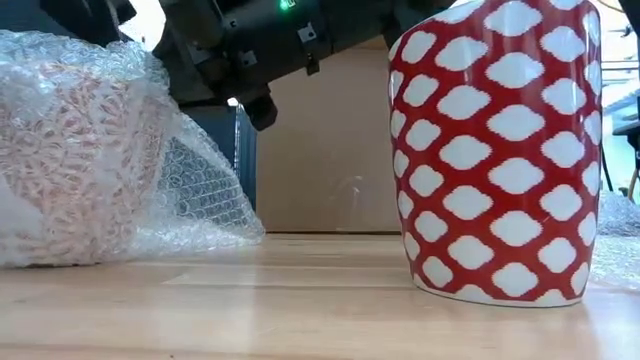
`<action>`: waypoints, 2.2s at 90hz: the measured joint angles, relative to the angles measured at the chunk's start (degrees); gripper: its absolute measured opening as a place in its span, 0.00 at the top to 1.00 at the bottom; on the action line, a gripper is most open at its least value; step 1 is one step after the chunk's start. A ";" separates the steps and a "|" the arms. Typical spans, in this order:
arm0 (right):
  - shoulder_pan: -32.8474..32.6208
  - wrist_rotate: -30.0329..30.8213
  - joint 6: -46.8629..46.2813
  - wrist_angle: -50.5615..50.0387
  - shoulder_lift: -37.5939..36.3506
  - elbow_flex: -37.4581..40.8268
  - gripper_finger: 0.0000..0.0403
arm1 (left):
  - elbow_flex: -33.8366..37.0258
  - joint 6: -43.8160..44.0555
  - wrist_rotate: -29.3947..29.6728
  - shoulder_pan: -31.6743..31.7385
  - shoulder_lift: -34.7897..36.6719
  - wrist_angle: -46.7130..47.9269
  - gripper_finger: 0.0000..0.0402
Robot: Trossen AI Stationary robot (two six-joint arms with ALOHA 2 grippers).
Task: Wrap mug
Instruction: Wrap the yellow mug with the left bubble wrap
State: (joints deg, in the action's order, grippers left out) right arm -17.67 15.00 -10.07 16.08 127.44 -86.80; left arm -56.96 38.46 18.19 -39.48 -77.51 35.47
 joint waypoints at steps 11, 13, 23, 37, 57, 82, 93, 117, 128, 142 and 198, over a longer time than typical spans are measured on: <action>0.00 0.00 -0.02 0.02 0.00 0.00 1.00 | 2.71 -0.23 -1.93 -0.79 -0.87 -7.43 0.55; 0.00 0.00 -0.02 0.02 0.00 0.00 1.00 | 3.33 -0.18 -1.94 -0.79 -1.06 -8.36 0.55; 0.00 -0.02 0.00 0.02 0.00 0.02 1.00 | 5.95 0.87 -1.94 -0.51 -2.57 -9.98 0.55; -0.09 -0.45 0.00 0.27 0.00 -0.02 1.00 | 8.45 3.17 -2.55 0.41 -4.85 -13.43 0.55; -0.07 -0.37 0.07 0.06 -0.79 0.09 1.00 | 9.41 1.50 -4.19 1.64 -8.10 -17.79 0.55; -0.65 -0.46 1.15 -7.12 -6.97 0.31 1.00 | 9.49 1.29 -4.48 2.34 -8.29 -17.67 0.55; -0.83 0.00 1.75 -14.40 -9.24 0.28 1.00 | 9.52 1.27 -4.55 2.34 -8.29 -17.65 0.55; 0.10 7.27 0.17 -15.63 -6.16 0.10 1.00 | 9.59 1.21 -4.58 2.34 -8.34 -17.94 0.55; 0.90 7.65 -1.38 -13.02 -4.05 0.22 1.00 | 9.64 1.09 -4.62 2.34 -8.36 -18.22 0.55; 0.02 7.52 -0.13 -6.92 -3.87 0.17 1.00 | 9.65 1.09 -4.65 2.40 -8.36 -18.33 0.55; -1.07 3.06 -0.68 -2.71 -0.79 -0.26 1.00 | 9.86 1.76 -5.69 2.45 -5.26 -17.89 0.55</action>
State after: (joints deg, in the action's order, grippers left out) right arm -18.74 18.06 -10.74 13.37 126.65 -87.07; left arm -47.10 40.22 12.50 -37.04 -82.76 17.58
